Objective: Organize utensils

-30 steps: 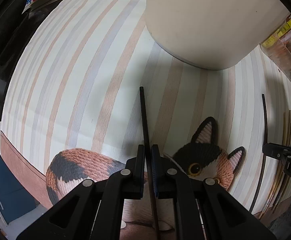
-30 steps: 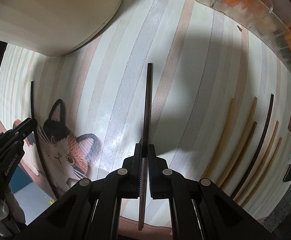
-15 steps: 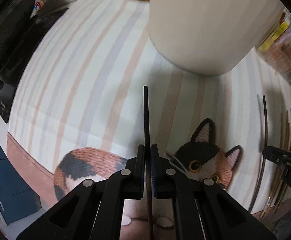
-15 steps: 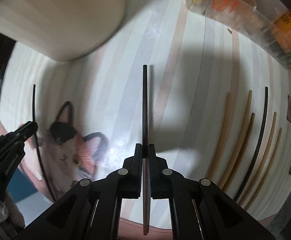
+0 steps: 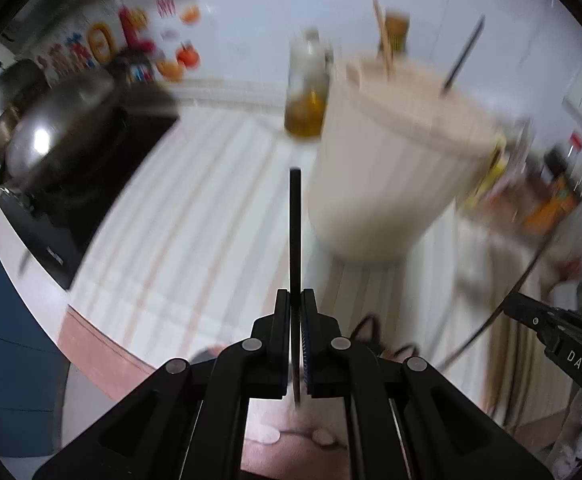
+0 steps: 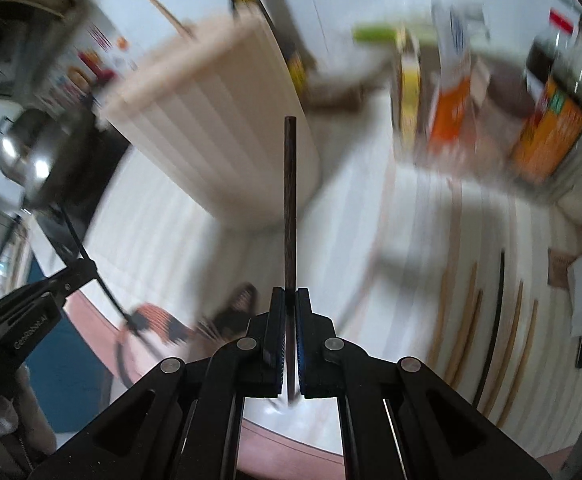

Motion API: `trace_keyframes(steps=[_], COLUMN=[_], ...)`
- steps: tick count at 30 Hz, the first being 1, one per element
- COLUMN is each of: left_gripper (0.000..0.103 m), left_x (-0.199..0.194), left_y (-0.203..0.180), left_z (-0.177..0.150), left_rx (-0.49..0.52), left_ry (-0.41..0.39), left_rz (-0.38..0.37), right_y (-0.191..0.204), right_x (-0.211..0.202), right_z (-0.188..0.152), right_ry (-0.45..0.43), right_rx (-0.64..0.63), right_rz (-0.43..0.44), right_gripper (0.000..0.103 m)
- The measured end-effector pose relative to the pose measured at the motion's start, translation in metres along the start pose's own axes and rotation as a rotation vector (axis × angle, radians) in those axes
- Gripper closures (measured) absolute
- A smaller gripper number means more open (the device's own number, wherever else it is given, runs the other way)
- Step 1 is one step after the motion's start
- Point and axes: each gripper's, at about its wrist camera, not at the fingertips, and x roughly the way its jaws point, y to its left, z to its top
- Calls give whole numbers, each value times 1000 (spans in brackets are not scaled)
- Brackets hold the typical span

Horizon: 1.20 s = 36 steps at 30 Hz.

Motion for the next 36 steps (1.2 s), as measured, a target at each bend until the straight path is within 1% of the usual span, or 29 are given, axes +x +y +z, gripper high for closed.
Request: trace_keyframes(steps=[4, 5, 10, 12, 14, 15, 17, 19, 20, 22, 23, 25, 28, 30, 31, 33, 34, 35, 36], left_gripper=[101, 101, 101, 101, 101, 101, 102, 102, 103, 103, 103, 103, 103, 102, 99, 98, 97, 93, 83], left_x=[-44, -54, -106, -118, -122, -121, -116, -108, -100, -88, -81, -64, -40, -24, -16, 5, 16, 26, 39], left_y=[8, 10, 17, 16, 15, 15, 14, 10, 11, 10, 11, 13, 17, 24, 27, 36, 40, 44, 47], left_z=[31, 38, 75, 86, 92, 94, 91, 85, 81, 75, 73, 67, 62, 57, 55, 50, 48, 45, 43], left_rx=[-31, -38, -48, -42, -32, -29, -25, -27, -28, -31, -35, -39, -46, -73, -86, -137, -155, -167, -177], left_ry=[-122, -150, -287, -327, -351, -353, -345, -325, -306, -273, -253, -219, -164, -129, -104, -50, -28, -4, 25], left_rz=[-24, -29, -55, -51, -37, -33, -24, -13, -9, 7, 8, 25, 34, 26, 24, 7, 9, 22, 30], right_y=[15, 19, 36, 41, 44, 45, 30, 14, 1, -16, -27, -45, -61, -67, -69, -73, -74, -74, -75], right_x=[-47, -60, -118, -129, -133, -129, -112, -87, -70, -38, -22, 11, 54, 78, 89, 108, 119, 130, 137], right_z=[23, 30, 64, 79, 88, 92, 94, 90, 87, 77, 74, 68, 65, 67, 71, 79, 84, 90, 93], right_ry=[-144, -181, -312, -329, -328, -300, -232, -132, -82, -11, 20, 67, 110, 121, 123, 129, 141, 155, 162], right_rx=[-20, -21, -54, -67, -66, -75, 9, 74, 134, 213, 258, 329, 393, 416, 420, 423, 424, 425, 424], right_rz=[39, 56, 122, 133, 137, 136, 153, 166, 173, 165, 149, 133, 92, 67, 48, 28, 13, 1, -12], right_gripper=[99, 103, 103, 103, 103, 103, 103, 101, 99, 85, 83, 82, 82, 82, 82, 82, 82, 82, 82])
